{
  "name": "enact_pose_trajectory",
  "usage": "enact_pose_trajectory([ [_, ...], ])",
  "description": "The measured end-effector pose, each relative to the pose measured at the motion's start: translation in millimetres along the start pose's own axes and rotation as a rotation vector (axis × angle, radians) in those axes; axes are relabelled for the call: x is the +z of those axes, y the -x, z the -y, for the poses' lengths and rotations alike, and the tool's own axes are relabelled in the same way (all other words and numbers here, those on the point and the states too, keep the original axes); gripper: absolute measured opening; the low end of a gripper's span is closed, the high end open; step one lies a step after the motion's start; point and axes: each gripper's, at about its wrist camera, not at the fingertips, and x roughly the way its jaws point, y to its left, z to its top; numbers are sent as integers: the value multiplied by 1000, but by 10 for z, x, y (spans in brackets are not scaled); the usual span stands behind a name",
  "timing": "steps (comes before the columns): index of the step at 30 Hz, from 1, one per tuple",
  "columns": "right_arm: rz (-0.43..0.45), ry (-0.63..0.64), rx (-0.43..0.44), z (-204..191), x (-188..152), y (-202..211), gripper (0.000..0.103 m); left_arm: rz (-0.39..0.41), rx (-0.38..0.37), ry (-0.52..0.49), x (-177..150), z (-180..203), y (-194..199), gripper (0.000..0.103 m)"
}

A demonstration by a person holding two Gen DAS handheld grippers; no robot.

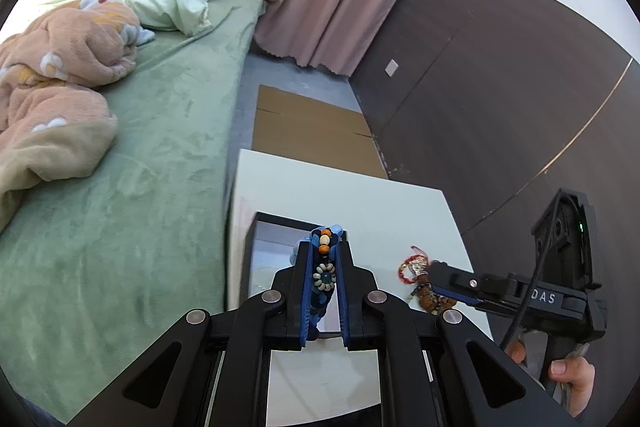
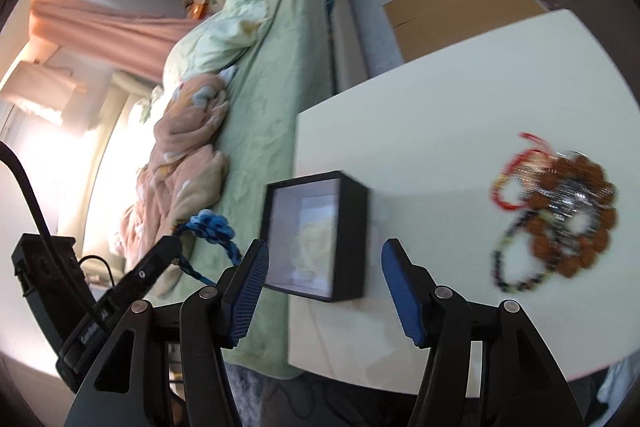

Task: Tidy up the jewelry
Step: 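Carry the blue bracelet with the left tool into the black box and open, then return the left tool to the pile and grasp the dark bead bracelet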

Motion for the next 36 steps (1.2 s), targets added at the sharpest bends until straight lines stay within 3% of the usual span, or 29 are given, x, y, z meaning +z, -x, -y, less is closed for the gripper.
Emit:
enact_pose_trajectory([
  [2,7,-22,-7,117,-42,95,59,-8,-9,-3,-4,39,-49,11],
  [4,14,-36,-14,207,-80,183,59,-26,25,-14,-4,82,-122,18],
  [5,17,-39,-15,238,-91,220,59,-43,43,-18,-4,90,-169,33],
  [6,24,-45,-18,289,-116,279,59,-58,54,-14,-9,86,-211,56],
  [8,37,-50,-28,368,-157,391,59,-52,39,24,-37,35,-231,75],
  [9,43,-51,-30,402,-178,441,59,-41,32,35,-58,23,-211,78],
  [19,139,-119,-88,976,-439,1036,59,-66,22,17,-176,158,-313,80],
  [32,169,-250,-125,1651,-646,1161,59,-144,-40,-116,-447,806,-756,79],
  [36,187,-267,-121,1772,-704,1228,59,-187,-61,-177,-565,1031,-947,68],
])
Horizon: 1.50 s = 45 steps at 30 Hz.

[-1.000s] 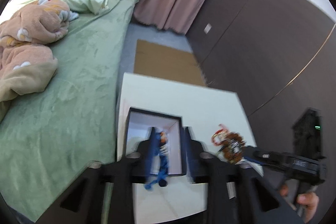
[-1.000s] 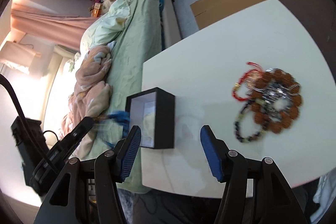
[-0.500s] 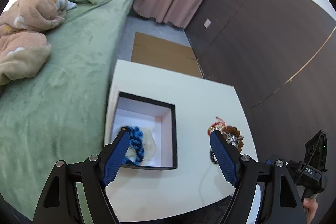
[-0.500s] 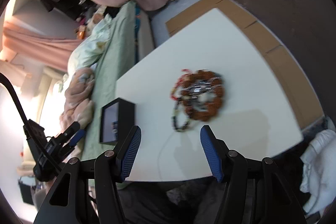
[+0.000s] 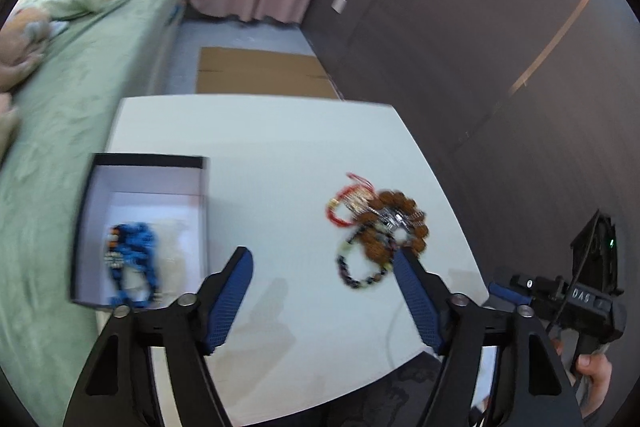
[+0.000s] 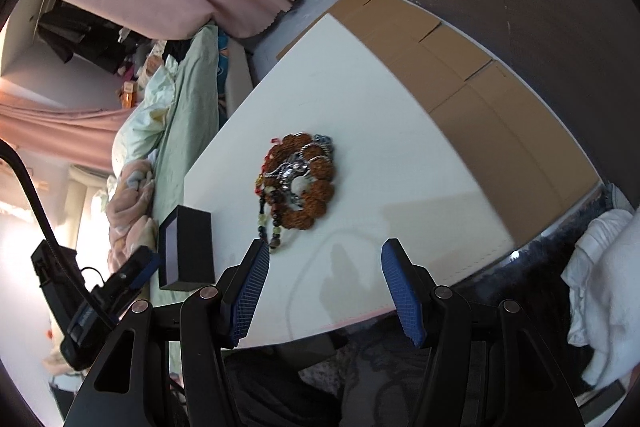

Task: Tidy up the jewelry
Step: 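Return the left tool to the pile and grasp the dark bead bracelet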

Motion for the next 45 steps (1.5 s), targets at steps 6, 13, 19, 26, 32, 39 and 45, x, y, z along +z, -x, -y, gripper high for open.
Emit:
enact_pose_trajectory([
  [6,18,-20,4,126,3,66,59,-61,-29,-85,-68,336,-340,60],
  [13,25,-41,6,263,-49,105,59,-117,-40,-162,-149,573,-641,56],
  [19,27,-58,-3,343,-93,139,59,-154,-22,-196,-204,624,-880,56],
  [26,32,-57,-12,355,-124,157,59,-192,31,-252,-304,665,-1130,43],
  [32,14,-40,-4,262,-124,60,59,-186,48,-230,-267,572,-1095,10],
  [39,3,-44,22,178,-66,-57,59,-119,37,-194,-173,483,-763,10],
  [45,-12,-72,56,123,35,-188,58,-75,18,-147,-76,378,-495,10],
])
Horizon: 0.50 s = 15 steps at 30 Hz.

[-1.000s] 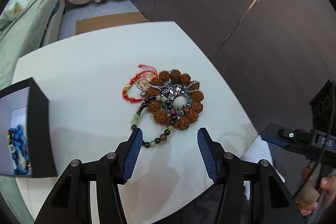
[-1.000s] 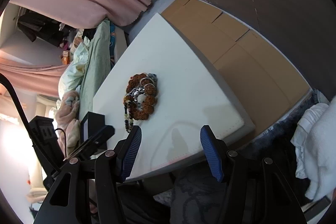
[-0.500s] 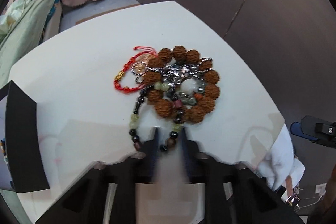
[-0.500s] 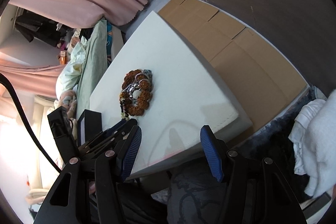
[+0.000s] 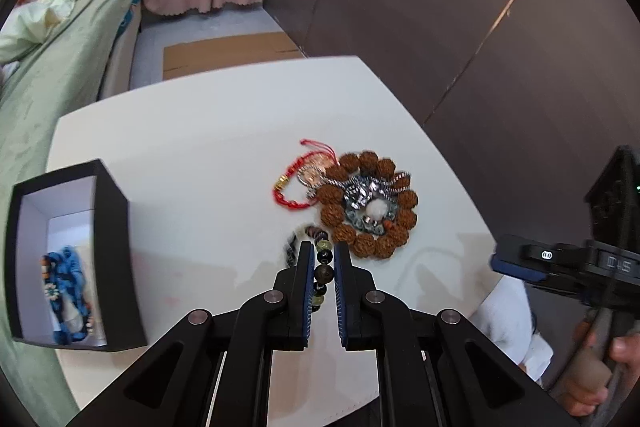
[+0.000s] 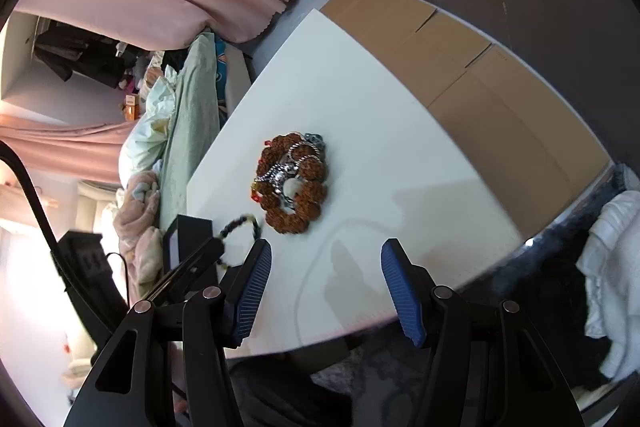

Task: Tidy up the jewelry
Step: 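Return the left tool to the pile and grasp the dark bead bracelet, then lift the dark bead bracelet with the left tool while the right tool grasps the brown rudraksha bracelet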

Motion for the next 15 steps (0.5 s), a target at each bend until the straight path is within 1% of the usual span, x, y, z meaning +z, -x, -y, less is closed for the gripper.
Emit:
enact_pose_trajectory([
  [5,-36,-33,30,-37,83,-231,51,21,3,32,32,-89,135,10],
  [7,-44,-41,26,-42,111,-318,48,31,5,40,27,-114,201,10],
  [11,-62,-56,15,-71,177,-508,46,50,6,57,16,-179,324,10],
  [13,-70,-58,4,-95,198,-574,42,62,11,61,16,-216,407,10],
  [15,-81,-60,-1,-135,228,-665,42,72,12,69,14,-260,473,10],
])
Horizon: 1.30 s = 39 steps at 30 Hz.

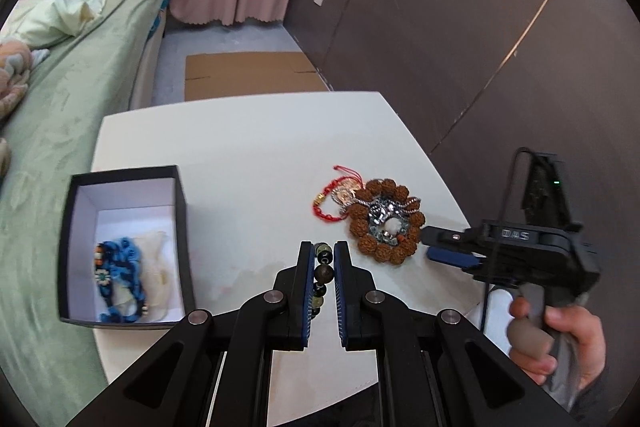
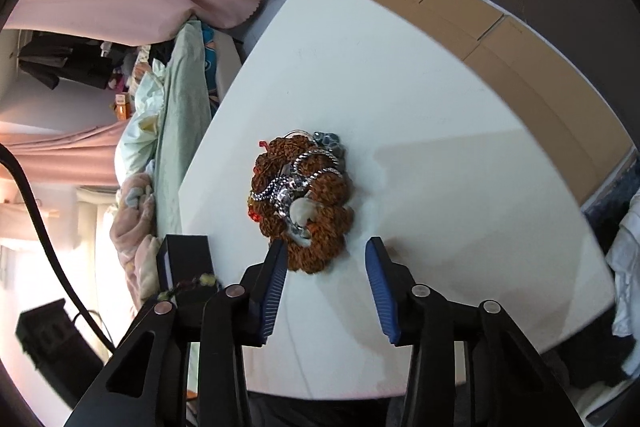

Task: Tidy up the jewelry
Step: 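Lift the dark bead bracelet with the left tool while the right tool grasps the brown rudraksha bracelet, then drop the dark bracelet into the box with the left tool while the right tool drops the brown bracelet in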

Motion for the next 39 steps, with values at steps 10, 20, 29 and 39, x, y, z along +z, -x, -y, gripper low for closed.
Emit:
enact_pose_trajectory([
  [10,16,9,-103,-109,150,-180,20,51,21,47,29,-225,288,10],
  [20,30,88,2,-311,122,122,20,89,25,85,88,-382,472,10],
  [29,-14,243,36,-860,98,318,19,141,28,109,156,-526,700,10],
  [39,-10,407,40,-1520,77,560,19,193,56,148,229,-789,908,10],
])
